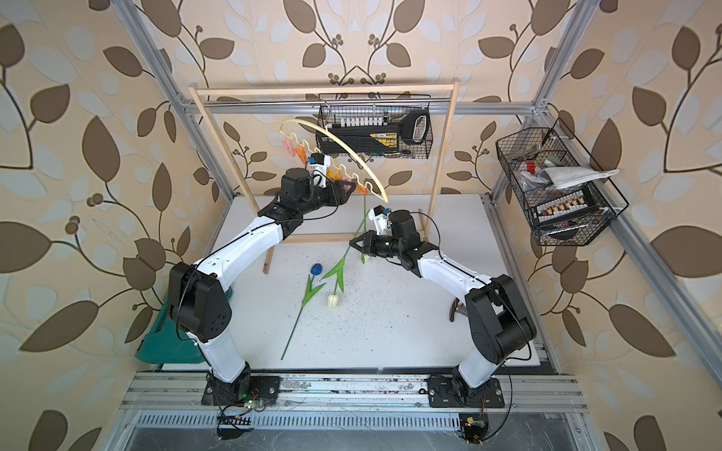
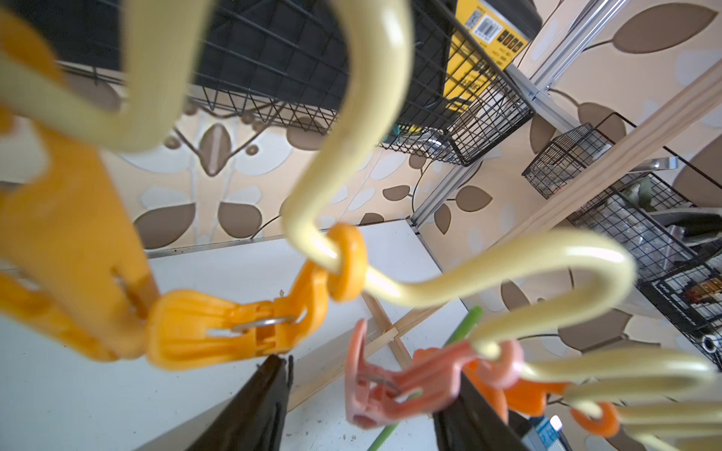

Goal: Dry the flowers on a clothes hanger
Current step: Open the clamp at the hanger.

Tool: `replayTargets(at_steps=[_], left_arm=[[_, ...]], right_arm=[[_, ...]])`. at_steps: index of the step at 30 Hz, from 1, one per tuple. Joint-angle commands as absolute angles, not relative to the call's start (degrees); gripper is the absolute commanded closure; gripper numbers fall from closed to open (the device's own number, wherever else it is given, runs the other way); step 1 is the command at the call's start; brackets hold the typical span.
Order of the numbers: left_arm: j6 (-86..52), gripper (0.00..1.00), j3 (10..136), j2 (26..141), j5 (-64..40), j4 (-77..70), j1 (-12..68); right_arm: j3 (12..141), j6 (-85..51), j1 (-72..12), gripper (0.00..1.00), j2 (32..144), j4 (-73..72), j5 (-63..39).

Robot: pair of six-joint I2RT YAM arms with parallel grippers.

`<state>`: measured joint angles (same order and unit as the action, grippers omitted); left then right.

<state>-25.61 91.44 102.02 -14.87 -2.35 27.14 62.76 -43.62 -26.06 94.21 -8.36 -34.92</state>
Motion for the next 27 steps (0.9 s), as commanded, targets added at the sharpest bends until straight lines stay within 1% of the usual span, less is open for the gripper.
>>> replayTargets(at_steps=[1,11,24,27], left_arm=[[-25.73,0.40,94.27,101.95,-13.80,-5.62,27.86],[-25.70,0.45,97.10,103.89,-13.41,-4.05,28.37],[-25.67,0.45,97.29,104.15,-12.27,-3.87,28.57],[-25.53,0.50,97.49,104.17,-12.12,-3.95,28.81]], right_arm=[[64.85,-42.68,-26.01,1.00,95.16,-7.65,-35.13],[65.30,-42.05,-25.93,1.00,94.90,-6.87,-35.77],[65.55,-41.84,-25.97,1.00,94.88,-6.59,-36.23],[65.54,-41.75,-25.93,1.00,95.02,-6.50,-36.26]])
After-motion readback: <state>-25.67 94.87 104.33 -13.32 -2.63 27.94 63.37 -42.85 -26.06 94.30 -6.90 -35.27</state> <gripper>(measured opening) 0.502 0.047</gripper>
